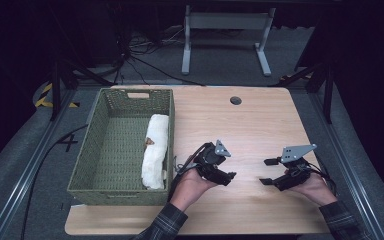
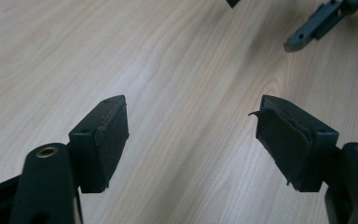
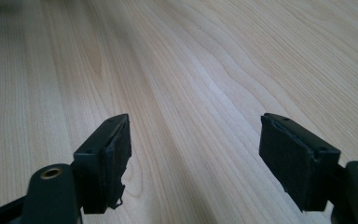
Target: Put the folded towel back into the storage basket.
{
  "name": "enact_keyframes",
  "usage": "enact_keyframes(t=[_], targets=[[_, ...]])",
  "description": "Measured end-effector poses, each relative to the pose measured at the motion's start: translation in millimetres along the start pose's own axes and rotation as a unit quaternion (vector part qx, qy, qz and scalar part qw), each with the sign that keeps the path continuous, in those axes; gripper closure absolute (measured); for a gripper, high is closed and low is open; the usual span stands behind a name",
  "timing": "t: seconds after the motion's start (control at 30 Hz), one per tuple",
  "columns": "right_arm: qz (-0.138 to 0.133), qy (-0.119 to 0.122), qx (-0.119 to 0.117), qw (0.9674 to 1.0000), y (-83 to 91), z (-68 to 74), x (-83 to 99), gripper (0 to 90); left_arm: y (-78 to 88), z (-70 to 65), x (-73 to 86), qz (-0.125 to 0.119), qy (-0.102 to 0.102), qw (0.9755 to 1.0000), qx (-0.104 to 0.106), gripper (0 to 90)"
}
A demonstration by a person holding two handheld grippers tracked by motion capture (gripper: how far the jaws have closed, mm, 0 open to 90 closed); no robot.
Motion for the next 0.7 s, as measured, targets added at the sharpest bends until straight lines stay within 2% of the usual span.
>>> enact_keyframes(t=[0.3, 0.43, 0.53, 0.7], targets=[[-0.002, -0.025, 0.008, 0.9997, 0.4, -5.6, 16.3, 21.4, -20.2, -9.4, 17.9, 0.007, -0.002, 1.0000, 0.004, 19.5], [0.002, -0.033, 0.025, 0.9991, -1.5, -7.1, 25.4, 19.7, -29.8, -12.0, 33.0, 0.028, -0.006, 0.9996, 0.008, 16.5], [0.004, -0.037, 0.028, 0.9989, -1.8, -6.7, 33.1, 19.9, -36.9, -12.8, 42.1, 0.047, -0.022, 0.9987, 0.000, 15.2], [0.004, -0.040, 0.038, 0.9984, -0.9, -7.7, 44.5, 18.2, -42.0, -15.7, 46.8, 0.053, -0.031, 0.9981, 0.000, 14.0]])
Point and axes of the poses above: each handheld gripper's, and its own axes: y roughly backward along the jaws, x roughly out of its underside, z roughly to its left, the point moved 9 cm from there along -y, roughly forward along the jaws, and after that the axes turned 7 degrees about -y, right-handed, at the moved point
